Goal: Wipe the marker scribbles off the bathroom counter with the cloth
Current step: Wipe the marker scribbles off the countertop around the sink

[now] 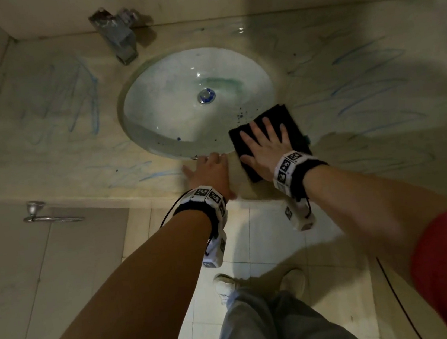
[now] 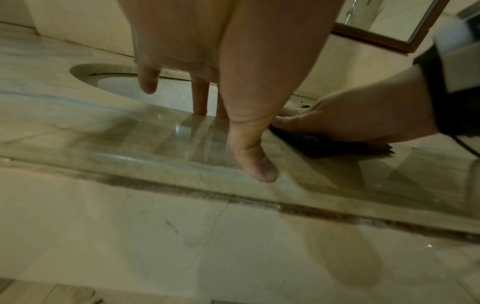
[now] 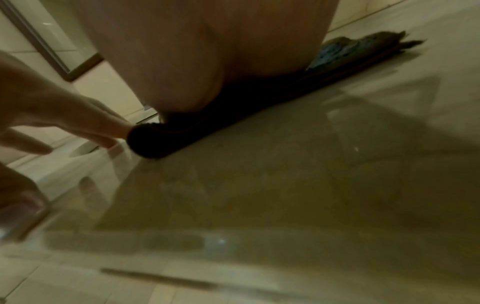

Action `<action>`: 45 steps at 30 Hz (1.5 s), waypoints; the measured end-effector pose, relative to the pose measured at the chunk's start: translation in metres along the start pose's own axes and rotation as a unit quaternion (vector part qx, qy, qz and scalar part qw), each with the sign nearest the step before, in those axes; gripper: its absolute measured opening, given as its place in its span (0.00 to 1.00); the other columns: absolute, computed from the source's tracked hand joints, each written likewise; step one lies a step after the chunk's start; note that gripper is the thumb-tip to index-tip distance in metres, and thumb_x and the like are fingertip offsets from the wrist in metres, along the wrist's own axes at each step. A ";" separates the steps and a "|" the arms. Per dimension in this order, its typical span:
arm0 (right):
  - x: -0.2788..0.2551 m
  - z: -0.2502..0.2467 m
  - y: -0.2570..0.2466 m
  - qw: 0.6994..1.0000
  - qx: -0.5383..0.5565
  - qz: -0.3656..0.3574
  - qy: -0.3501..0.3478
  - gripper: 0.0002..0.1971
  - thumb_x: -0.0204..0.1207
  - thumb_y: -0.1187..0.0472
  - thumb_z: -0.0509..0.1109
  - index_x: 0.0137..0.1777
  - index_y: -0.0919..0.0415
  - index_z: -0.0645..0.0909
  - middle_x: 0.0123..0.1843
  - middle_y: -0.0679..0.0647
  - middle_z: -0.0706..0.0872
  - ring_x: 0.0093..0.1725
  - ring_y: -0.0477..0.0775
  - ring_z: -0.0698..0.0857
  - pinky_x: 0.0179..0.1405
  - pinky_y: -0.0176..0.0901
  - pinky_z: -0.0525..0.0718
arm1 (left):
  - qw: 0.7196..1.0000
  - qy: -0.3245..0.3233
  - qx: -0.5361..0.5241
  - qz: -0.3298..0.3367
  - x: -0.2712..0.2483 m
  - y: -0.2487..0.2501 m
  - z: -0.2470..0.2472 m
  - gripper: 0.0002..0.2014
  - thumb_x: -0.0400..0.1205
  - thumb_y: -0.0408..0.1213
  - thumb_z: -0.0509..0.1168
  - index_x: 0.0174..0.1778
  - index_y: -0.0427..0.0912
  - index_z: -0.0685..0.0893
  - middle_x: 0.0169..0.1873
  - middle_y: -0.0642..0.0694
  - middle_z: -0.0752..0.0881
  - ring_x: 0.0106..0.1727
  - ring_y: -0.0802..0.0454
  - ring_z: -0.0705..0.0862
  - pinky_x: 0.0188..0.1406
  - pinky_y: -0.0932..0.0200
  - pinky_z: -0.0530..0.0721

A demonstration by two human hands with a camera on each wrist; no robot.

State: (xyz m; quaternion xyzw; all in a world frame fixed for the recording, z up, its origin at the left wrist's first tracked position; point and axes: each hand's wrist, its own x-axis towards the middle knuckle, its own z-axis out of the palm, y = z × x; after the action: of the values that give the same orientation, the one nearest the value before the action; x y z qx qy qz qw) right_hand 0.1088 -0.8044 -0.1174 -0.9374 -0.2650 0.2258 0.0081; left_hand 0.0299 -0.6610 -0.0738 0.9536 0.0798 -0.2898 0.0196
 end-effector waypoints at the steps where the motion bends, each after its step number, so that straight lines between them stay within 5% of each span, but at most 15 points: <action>1: 0.002 0.000 0.000 1.000 0.000 0.004 -0.003 0.33 0.84 0.37 0.46 0.86 0.45 0.41 0.87 0.51 0.36 0.84 0.61 0.32 0.80 0.68 0.34 | 1.000 -0.002 0.004 -0.001 0.000 0.001 -0.001 0.50 0.68 0.55 0.78 0.82 0.49 0.58 0.79 0.47 0.63 0.79 0.41 0.61 0.71 0.23 0.63; 10: -0.060 0.029 -0.015 1.000 -0.013 -0.023 -0.010 0.34 0.84 0.36 0.43 0.84 0.42 0.33 0.85 0.50 0.27 0.83 0.61 0.28 0.79 0.69 0.32 | 1.000 -0.003 0.008 -0.012 0.000 0.004 -0.002 0.49 0.68 0.53 0.78 0.82 0.51 0.59 0.78 0.47 0.64 0.79 0.40 0.61 0.71 0.24 0.63; 19: -0.098 0.042 0.024 1.000 0.015 -0.011 -0.022 0.33 0.83 0.33 0.42 0.83 0.38 0.33 0.84 0.44 0.26 0.83 0.56 0.26 0.80 0.65 0.31 | 0.999 -0.017 0.015 -0.033 0.004 0.012 0.003 0.50 0.69 0.56 0.76 0.82 0.47 0.56 0.79 0.44 0.62 0.79 0.34 0.60 0.74 0.25 0.61; 25: -0.129 0.046 0.076 0.997 0.043 0.052 -0.035 0.34 0.83 0.33 0.41 0.83 0.38 0.31 0.83 0.44 0.23 0.82 0.55 0.25 0.80 0.65 0.31 | 0.997 -0.008 -0.030 -0.072 0.010 0.054 0.003 0.47 0.69 0.67 0.66 0.80 0.47 0.61 0.76 0.41 0.63 0.77 0.33 0.61 0.72 0.27 0.65; 28: -0.147 0.048 0.103 0.994 0.063 0.084 -0.028 0.33 0.83 0.33 0.40 0.83 0.39 0.31 0.83 0.44 0.24 0.82 0.55 0.25 0.80 0.65 0.31 | 0.998 0.046 -0.045 -0.025 0.008 0.082 0.002 0.40 0.72 0.61 0.69 0.77 0.51 0.63 0.78 0.43 0.61 0.78 0.35 0.60 0.70 0.23 0.64; 38: -0.193 0.059 0.195 0.965 0.116 0.236 -0.007 0.32 0.83 0.33 0.39 0.83 0.38 0.32 0.84 0.44 0.26 0.83 0.55 0.29 0.81 0.62 0.32 | 0.998 0.037 -0.037 -0.019 0.007 0.101 0.013 0.38 0.76 0.58 0.69 0.78 0.55 0.59 0.83 0.46 0.53 0.81 0.35 0.55 0.69 0.18 0.62; 45: -0.195 0.056 0.207 0.945 0.129 0.301 -0.006 0.32 0.84 0.36 0.40 0.84 0.40 0.32 0.85 0.47 0.28 0.84 0.58 0.30 0.81 0.64 0.34 | 0.999 0.041 -0.026 -0.015 0.007 0.098 0.017 0.41 0.74 0.60 0.68 0.80 0.57 0.55 0.84 0.49 0.52 0.82 0.37 0.55 0.66 0.22 0.68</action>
State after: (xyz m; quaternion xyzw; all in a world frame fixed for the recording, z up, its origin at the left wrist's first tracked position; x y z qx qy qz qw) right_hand 0.0393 -1.0855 -0.1137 -0.9630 0.0611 0.2558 0.0585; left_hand 0.0424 -0.7580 -0.0931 0.9625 0.1024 -0.2486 0.0365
